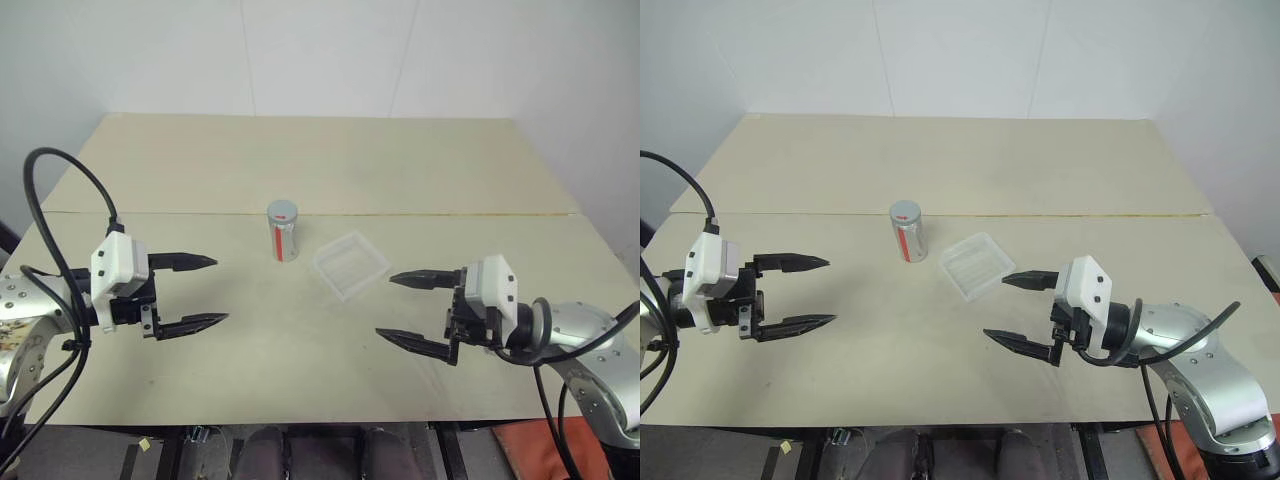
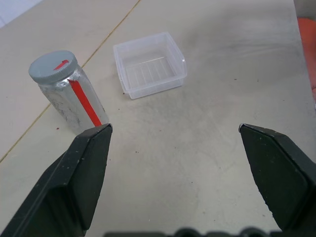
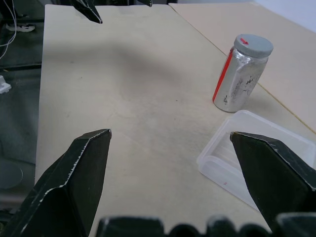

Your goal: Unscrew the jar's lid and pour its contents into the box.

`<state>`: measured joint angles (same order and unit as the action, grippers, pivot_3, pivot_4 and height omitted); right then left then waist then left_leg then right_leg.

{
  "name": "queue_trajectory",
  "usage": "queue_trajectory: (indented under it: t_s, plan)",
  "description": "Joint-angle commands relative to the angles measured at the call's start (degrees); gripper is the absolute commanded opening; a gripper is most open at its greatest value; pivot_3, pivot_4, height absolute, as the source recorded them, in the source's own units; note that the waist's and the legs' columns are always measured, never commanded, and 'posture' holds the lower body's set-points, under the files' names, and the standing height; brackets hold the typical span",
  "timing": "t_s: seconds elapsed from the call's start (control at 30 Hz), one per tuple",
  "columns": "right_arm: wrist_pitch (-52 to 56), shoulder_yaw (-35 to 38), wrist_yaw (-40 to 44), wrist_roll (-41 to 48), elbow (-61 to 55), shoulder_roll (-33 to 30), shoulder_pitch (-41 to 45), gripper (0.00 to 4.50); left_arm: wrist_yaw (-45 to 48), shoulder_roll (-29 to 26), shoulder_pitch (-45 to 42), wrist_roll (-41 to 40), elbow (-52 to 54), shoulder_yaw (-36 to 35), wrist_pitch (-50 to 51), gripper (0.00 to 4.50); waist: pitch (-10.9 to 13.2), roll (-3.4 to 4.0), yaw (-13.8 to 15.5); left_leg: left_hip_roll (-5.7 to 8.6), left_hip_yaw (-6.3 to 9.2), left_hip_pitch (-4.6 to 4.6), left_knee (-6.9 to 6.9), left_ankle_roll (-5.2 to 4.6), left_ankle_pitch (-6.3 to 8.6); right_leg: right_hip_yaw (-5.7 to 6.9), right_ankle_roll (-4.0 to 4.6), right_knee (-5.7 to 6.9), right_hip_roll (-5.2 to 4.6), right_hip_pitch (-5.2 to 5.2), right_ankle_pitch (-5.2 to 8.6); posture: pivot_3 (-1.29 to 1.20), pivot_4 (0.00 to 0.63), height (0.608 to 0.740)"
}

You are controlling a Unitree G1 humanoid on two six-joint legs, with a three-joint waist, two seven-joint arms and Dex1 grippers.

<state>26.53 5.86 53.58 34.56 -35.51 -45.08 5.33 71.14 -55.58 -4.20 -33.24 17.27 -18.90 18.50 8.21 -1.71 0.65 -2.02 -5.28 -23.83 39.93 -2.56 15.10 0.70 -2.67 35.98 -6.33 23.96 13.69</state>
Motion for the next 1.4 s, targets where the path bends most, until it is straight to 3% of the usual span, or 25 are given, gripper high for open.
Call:
queue_trajectory:
  t_s: [0.03,0.53,0.83,1.13,1.4]
  plan:
    - [-1.2,1.9,0.4,0.9,-1.6,-0.6,0.4,4.50,-0.8,0.3,0.4,0.2,1.5,-1.4,-1.4,4.48,0.0,0.00,0.0,0.00,0.00,0.00,0.00,0.00,0.00,0.00,0.00,0.00,0.00,0.00,0.00,0.00,0.150,0.740]
    - [-1.4,-0.4,1.3,-1.3,1.8,-0.5,5.1,4.50,-5.2,2.2,-3.4,3.4,-1.1,0.5,-4.2,4.48,0.0,0.00,0.1,0.01,0.00,0.00,0.00,0.00,0.00,0.00,0.00,0.00,0.00,-0.01,0.00,0.00,0.150,0.740]
    - [-0.4,1.9,1.2,0.2,0.2,-1.8,4.2,4.50,-6.7,4.2,-2.9,4.3,-1.2,1.5,-4.8,4.48,0.0,0.00,0.0,0.01,-0.02,0.00,-0.06,0.02,-0.01,0.01,0.00,0.05,0.00,0.00,-0.01,0.00,0.150,0.740]
    - [0.5,3.3,-0.6,0.8,-1.2,-2.4,3.2,4.50,-37.0,24.3,-4.0,11.5,5.8,8.8,4.0,4.48,0.0,-0.05,0.2,0.05,0.17,0.13,-0.01,-0.01,0.01,0.09,-0.03,0.06,-0.03,-0.34,-0.04,0.00,0.150,0.740]
    - [0.8,3.1,-1.9,0.7,-1.6,-2.3,3.3,4.50,-53.3,38.1,-4.9,17.4,8.1,14.5,7.4,4.48,0.0,-0.06,0.1,0.05,0.22,0.56,-0.08,-0.04,0.03,0.09,-0.02,-0.18,-0.04,-0.75,-0.03,0.00,0.150,0.740]
